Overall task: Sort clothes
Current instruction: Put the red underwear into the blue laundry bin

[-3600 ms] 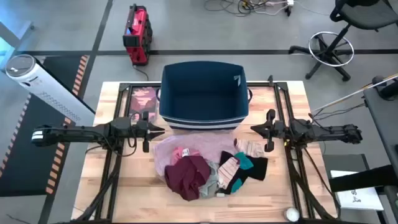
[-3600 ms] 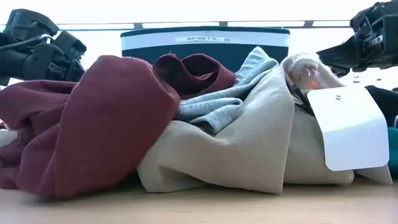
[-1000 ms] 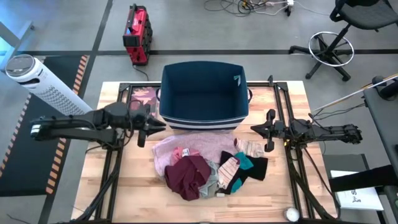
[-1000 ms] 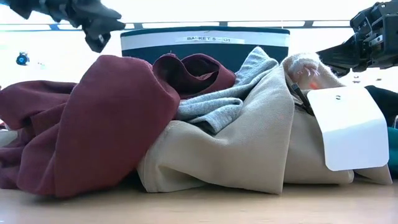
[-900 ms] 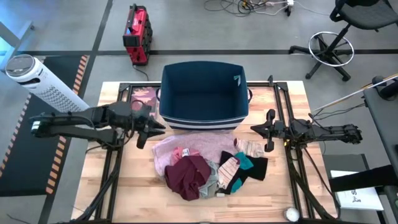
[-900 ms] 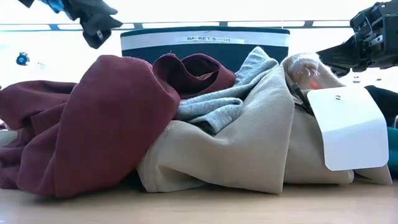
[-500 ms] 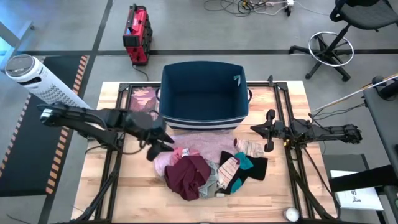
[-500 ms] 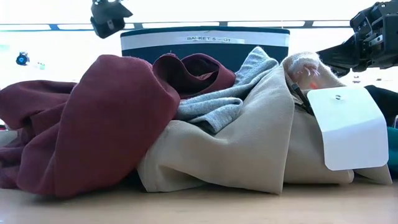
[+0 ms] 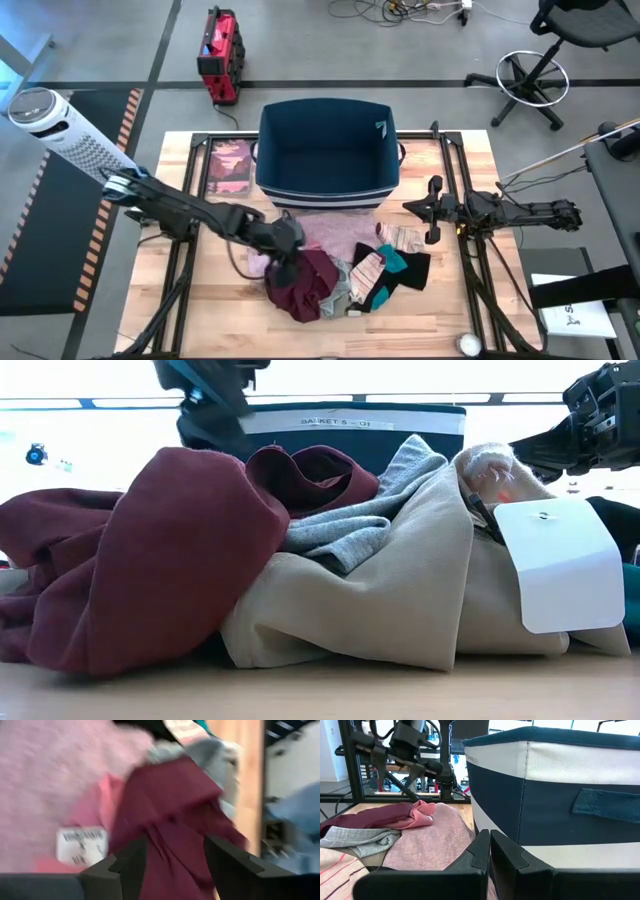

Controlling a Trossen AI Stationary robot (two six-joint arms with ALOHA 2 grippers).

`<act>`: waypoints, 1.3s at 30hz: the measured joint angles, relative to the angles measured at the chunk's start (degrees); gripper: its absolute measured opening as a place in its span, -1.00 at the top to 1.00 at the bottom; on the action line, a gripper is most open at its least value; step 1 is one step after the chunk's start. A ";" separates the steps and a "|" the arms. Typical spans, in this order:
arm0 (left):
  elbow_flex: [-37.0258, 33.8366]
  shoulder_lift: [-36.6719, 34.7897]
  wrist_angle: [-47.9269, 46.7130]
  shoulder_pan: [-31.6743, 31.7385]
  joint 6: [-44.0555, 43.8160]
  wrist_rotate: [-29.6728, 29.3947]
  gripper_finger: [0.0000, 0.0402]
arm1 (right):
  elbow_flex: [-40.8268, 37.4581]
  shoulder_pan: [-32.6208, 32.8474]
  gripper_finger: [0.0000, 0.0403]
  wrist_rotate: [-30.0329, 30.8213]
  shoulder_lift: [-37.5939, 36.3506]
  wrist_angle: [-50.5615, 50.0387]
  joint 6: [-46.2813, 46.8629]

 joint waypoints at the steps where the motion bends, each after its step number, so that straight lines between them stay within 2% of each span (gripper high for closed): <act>1: 0.84 1.15 -0.02 0.02 0.02 -1.39 0.06 | 0.00 0.00 1.00 -0.02 0.00 0.00 0.00; 6: 5.29 7.05 -1.25 0.09 0.60 -4.37 0.01 | -0.02 -0.01 1.00 -0.02 0.00 0.00 0.00; 13: 9.65 13.72 -5.49 0.11 0.09 -1.35 -0.01 | 0.00 -0.02 1.00 -0.01 0.00 0.00 0.00; 16: 10.43 15.19 -9.62 0.11 -1.20 -0.72 0.11 | 0.00 0.00 1.00 -0.02 0.00 -0.02 0.00; 20: 12.07 15.40 -13.43 0.11 -1.35 -0.66 0.47 | -0.02 -0.02 1.00 -0.02 0.00 -0.01 0.00; 23: 14.10 14.32 -15.74 0.11 0.89 -0.01 0.86 | -0.02 0.00 1.00 0.00 0.00 0.00 0.00; 24: 14.76 13.60 -16.33 0.11 1.54 0.79 0.93 | -0.02 0.00 1.00 -0.01 0.00 -0.01 0.00; 30: 17.23 7.15 -17.63 0.14 8.38 0.93 0.99 | -0.02 -0.02 1.00 -0.01 0.00 0.00 0.00; 39: 18.41 -3.40 -14.63 0.97 10.94 -3.92 0.99 | -0.02 0.00 1.00 -0.01 0.00 0.00 0.00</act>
